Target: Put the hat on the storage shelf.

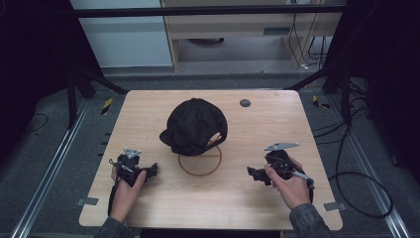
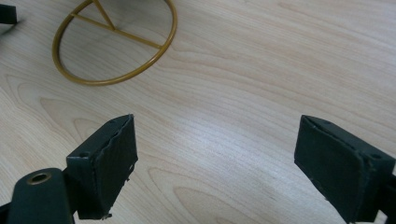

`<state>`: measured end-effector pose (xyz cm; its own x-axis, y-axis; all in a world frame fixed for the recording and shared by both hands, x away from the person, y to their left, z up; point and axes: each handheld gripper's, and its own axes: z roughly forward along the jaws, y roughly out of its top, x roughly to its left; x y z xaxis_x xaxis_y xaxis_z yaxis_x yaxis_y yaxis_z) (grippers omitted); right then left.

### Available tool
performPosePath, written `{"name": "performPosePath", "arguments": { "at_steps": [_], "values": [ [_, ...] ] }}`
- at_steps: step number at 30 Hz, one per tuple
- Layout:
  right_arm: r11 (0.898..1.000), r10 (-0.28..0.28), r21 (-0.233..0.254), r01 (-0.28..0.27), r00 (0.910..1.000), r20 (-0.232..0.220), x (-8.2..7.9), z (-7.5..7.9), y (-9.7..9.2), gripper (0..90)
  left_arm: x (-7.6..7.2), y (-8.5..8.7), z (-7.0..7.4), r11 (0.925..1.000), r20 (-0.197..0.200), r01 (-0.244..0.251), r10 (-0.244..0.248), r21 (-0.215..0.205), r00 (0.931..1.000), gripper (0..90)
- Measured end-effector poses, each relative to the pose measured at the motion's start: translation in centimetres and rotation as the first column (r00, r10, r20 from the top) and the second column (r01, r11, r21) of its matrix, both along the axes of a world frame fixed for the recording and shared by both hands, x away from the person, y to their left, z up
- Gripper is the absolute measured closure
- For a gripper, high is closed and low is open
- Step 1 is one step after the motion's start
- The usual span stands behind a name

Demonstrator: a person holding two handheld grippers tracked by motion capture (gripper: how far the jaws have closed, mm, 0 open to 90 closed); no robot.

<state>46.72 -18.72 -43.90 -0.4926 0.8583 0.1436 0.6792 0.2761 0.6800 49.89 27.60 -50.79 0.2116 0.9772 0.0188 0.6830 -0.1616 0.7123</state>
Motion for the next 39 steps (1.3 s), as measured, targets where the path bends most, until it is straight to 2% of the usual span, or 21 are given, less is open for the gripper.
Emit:
{"name": "performPosePath", "arguments": {
  "at_steps": [7,29,39],
  "values": [
    [1.000,-0.004,0.009,0.005,0.9997,-0.022,-0.3,-1.2,0.2,13.1,0.0,0.0,0.0,1.0000,0.000,0.000,0.000,0.000,1.0000,0.0],
    [1.000,0.000,0.001,0.000,0.9992,-0.040,-0.8,-3.7,1.1,12.9,0.0,0.0,0.0,1.0000,0.000,0.000,0.000,0.000,1.0000,0.0],
    [1.000,-0.019,0.003,0.019,0.9998,-0.002,-0.4,-5.3,2.3,11.8,0.0,0.0,0.0,1.0000,0.000,0.001,-0.001,0.000,1.0000,0.0]
  ]
}}
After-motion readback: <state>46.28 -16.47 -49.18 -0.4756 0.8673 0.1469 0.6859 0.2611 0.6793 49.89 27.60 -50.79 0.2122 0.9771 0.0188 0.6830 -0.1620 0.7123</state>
